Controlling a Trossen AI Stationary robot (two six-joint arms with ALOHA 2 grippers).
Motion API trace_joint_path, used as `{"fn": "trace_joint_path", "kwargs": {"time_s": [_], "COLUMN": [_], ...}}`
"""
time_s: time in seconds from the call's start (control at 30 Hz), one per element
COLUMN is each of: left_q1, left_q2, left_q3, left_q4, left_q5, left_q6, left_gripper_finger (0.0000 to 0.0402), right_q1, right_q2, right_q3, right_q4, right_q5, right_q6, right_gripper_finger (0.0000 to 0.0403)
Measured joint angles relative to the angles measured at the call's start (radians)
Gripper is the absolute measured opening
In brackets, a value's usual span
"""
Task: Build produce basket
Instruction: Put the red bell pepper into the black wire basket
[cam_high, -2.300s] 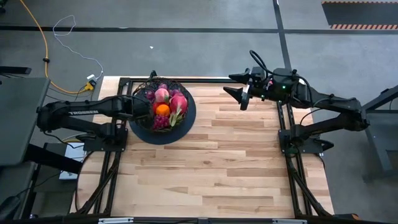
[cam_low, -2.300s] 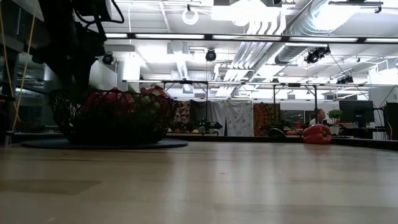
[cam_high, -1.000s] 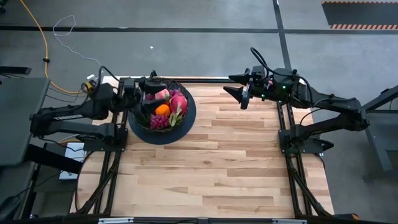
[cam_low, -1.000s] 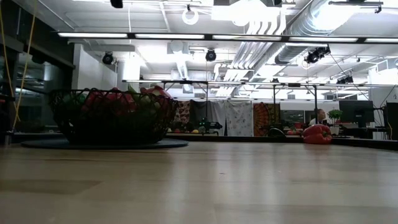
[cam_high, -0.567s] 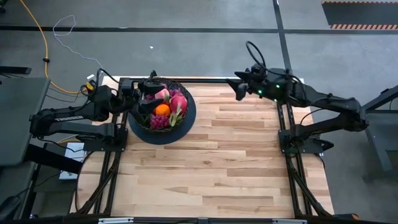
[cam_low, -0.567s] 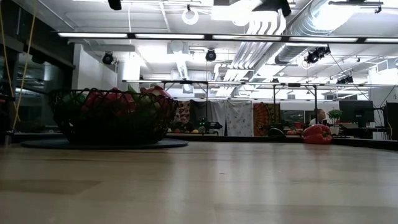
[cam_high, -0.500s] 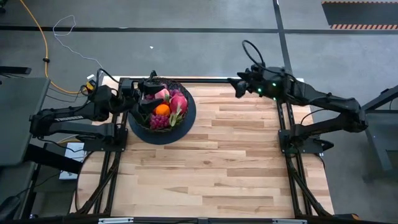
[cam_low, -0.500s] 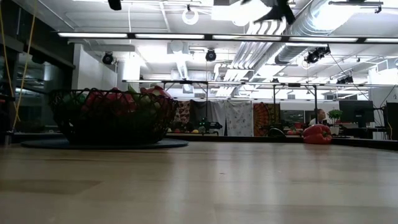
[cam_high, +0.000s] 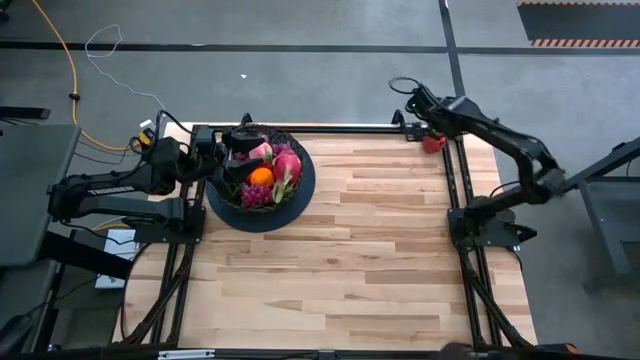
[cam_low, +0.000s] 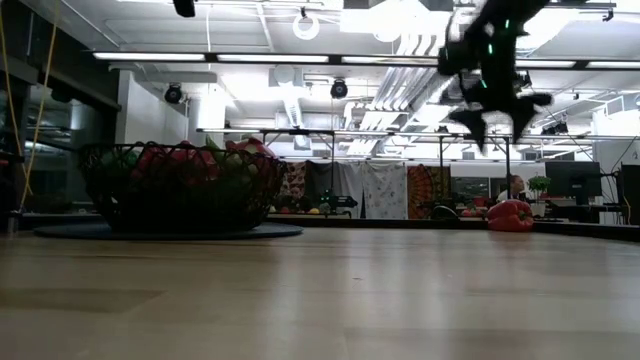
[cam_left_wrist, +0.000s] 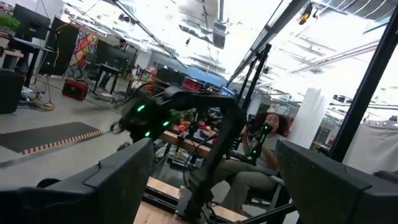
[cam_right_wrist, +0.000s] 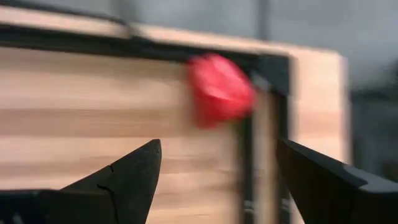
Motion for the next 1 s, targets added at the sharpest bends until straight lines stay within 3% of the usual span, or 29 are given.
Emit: {"fn": "trace_joint_path", "kwargs": {"time_s": [0.13, 0.27, 0.37, 0.63, 1.0], "left_q1": [0.0, 0.0, 0.003, 0.006, 0.006], "left_q2": [0.0, 0.0, 0.0, 0.0, 0.0], "left_q3": [0.0, 0.0, 0.0, 0.0, 0.0], "left_q4": [0.0, 0.0, 0.001, 0.009, 0.015], "left_q5": [-0.027, -0.058, -0.085, -0.128, -0.131], "left_q6": [0.009, 0.021, 0.026, 0.038, 0.06], "left_gripper_finger": [0.0327, 0.0327, 0.0327, 0.0327, 0.0327], "right_q1": [-0.095, -0.103, -0.155, -0.18, -0.167], "right_q2": [0.07, 0.096, 0.124, 0.252, 0.391], "right_q3": [-0.05, -0.085, -0.102, -0.1, -0.087], "right_q4": [0.006, 0.169, 0.199, 0.273, 0.24], "right_q5": [0.073, 0.009, 0.027, 0.035, 0.133], "right_q6": [-0.023, -0.076, -0.046, -0.002, -0.044], "right_gripper_finger": [0.0307, 0.0307, 0.0307, 0.0307, 0.0307]}}
